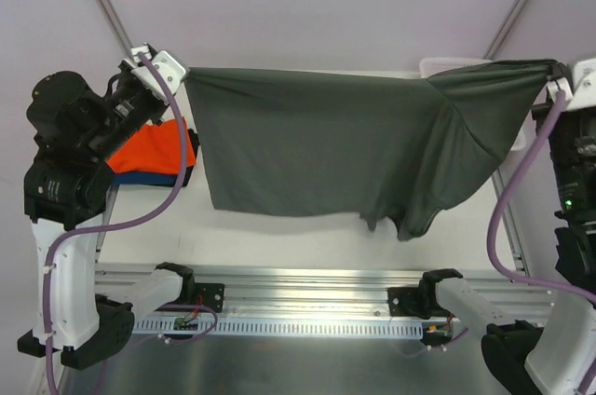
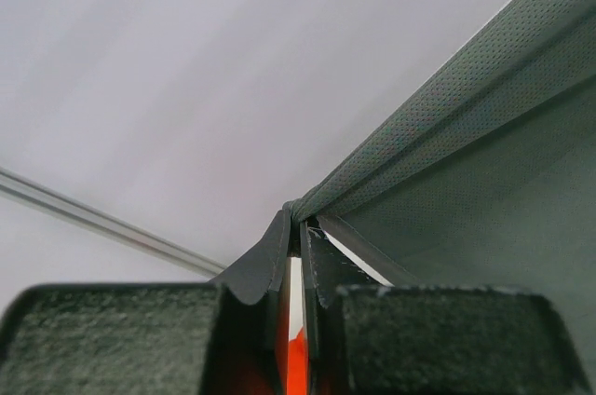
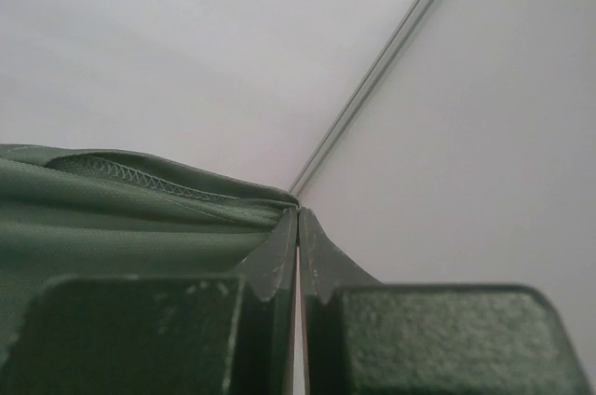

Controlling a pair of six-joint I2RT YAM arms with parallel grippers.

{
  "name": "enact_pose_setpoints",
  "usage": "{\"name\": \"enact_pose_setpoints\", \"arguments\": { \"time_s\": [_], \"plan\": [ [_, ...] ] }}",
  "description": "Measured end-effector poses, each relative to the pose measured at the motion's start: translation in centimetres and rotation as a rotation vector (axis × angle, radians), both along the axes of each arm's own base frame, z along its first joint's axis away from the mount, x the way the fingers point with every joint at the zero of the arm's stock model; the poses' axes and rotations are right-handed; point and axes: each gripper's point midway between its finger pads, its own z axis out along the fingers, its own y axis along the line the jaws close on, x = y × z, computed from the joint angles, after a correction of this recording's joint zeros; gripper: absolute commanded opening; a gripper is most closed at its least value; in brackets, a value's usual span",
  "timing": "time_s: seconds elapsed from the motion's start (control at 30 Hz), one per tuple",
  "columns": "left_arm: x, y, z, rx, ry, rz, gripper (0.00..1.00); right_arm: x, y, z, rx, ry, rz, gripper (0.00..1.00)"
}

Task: Fold and stack the t-shirts
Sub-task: Flatten the tshirt out

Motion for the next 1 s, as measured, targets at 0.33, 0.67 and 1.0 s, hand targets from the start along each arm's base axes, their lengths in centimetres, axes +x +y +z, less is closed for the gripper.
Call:
{"name": "enact_pose_setpoints", "arguments": {
  "time_s": [0.33,0.67,1.0],
  "plan": [
    [6.4,-0.4,-4.8,0.088,0.104,0.042,0.0,10.0,0.7,-5.7,-0.118,0.205,-0.039,0.0],
    [21.5,1.1,-23.2,0.228,0.498,0.095,0.0,27.6,1.7,-23.9,-0.183,0.643,-0.019,0.01],
    [29.0,2.0,-36.2,0.295,0.718,0.08,0.0,38.6,2.7,-38.0,-0.21,0.911,-0.01,0.01]
  ]
}}
